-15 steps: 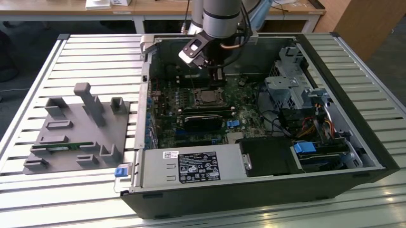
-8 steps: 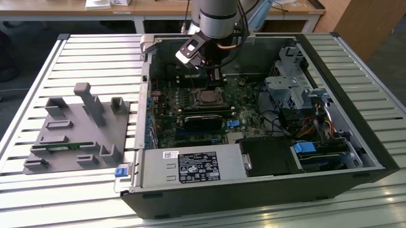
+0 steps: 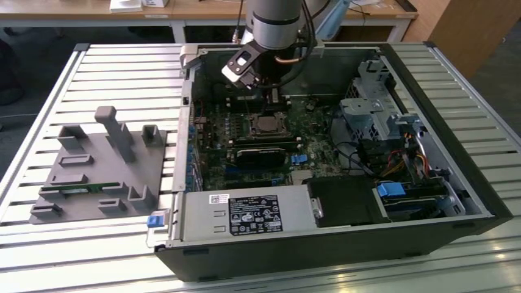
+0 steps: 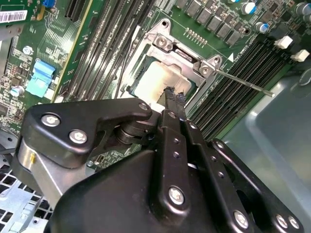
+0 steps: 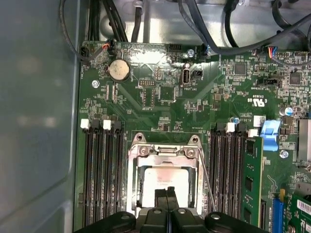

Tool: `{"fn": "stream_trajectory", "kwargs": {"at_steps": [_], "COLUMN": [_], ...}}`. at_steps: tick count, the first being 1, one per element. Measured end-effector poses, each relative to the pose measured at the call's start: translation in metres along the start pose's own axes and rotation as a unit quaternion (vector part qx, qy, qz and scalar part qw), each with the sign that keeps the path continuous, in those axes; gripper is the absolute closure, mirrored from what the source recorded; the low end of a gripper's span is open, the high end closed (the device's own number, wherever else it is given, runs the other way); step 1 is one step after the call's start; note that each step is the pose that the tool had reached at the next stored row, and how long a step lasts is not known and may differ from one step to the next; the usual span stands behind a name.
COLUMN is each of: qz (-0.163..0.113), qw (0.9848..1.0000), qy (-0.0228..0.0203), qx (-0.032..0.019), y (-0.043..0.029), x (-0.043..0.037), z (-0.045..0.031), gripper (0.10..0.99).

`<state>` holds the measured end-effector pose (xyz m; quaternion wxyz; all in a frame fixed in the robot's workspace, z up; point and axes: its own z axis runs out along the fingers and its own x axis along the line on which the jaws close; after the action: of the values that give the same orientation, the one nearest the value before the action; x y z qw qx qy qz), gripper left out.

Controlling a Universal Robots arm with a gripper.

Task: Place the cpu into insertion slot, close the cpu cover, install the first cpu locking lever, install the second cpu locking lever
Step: 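Install the first cpu locking lever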

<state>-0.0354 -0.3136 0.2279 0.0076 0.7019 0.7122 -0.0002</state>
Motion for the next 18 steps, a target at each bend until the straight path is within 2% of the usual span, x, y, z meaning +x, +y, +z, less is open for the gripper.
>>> {"fn": "stream_trajectory", "kwargs": {"at_steps": [7, 13, 18], "qz": [0.0, 0.0, 0.0], "qw": [1.0, 1.0, 1.0], "qy": [0.0, 0.0, -0.0001], "qx": [0.0, 0.0, 0.0], "y": [-0.0004, -0.0003, -0.0003], "x": [0.0, -0.0001, -0.0001], "z": [-0.0026, -0.0098, -0.0128], "gripper": [0.965, 0.965, 0.965]}}
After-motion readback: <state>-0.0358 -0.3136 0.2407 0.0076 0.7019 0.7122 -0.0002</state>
